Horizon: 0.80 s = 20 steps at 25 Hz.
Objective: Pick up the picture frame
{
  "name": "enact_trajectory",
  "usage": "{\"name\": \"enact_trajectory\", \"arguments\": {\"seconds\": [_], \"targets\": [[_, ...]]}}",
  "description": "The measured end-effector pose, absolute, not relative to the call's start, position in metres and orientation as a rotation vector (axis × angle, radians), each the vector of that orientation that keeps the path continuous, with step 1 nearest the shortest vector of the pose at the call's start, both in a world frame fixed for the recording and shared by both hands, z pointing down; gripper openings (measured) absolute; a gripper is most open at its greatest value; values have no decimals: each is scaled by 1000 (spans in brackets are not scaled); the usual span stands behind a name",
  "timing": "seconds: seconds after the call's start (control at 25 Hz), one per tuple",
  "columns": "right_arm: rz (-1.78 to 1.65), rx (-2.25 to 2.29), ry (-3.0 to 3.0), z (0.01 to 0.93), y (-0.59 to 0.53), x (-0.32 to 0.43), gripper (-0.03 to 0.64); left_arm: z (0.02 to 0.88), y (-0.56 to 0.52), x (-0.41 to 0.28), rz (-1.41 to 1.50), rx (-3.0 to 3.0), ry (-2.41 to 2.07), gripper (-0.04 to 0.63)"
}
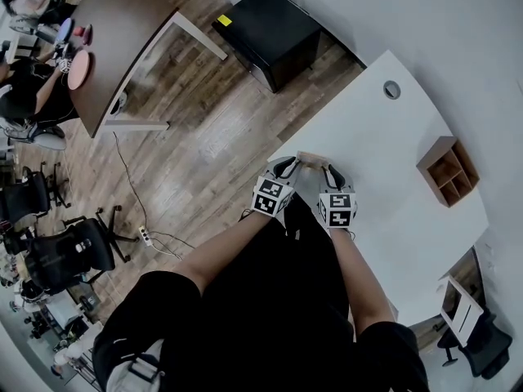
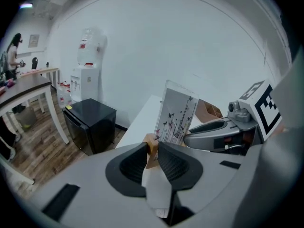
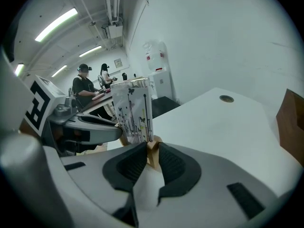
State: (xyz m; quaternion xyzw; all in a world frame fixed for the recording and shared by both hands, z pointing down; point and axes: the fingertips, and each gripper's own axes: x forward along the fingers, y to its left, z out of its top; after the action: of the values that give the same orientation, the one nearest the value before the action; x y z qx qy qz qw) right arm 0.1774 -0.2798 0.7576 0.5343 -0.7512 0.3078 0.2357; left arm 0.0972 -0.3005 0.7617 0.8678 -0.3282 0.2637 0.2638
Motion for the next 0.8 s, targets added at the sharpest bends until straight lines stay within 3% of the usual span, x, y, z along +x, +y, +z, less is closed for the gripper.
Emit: {"name": "enact_trajectory", "arguments": {"seconds": [0.8], "targets": [[647,1712,-2102,634,-204,141,84,644,-225,59,545,2443,-889,74]]}}
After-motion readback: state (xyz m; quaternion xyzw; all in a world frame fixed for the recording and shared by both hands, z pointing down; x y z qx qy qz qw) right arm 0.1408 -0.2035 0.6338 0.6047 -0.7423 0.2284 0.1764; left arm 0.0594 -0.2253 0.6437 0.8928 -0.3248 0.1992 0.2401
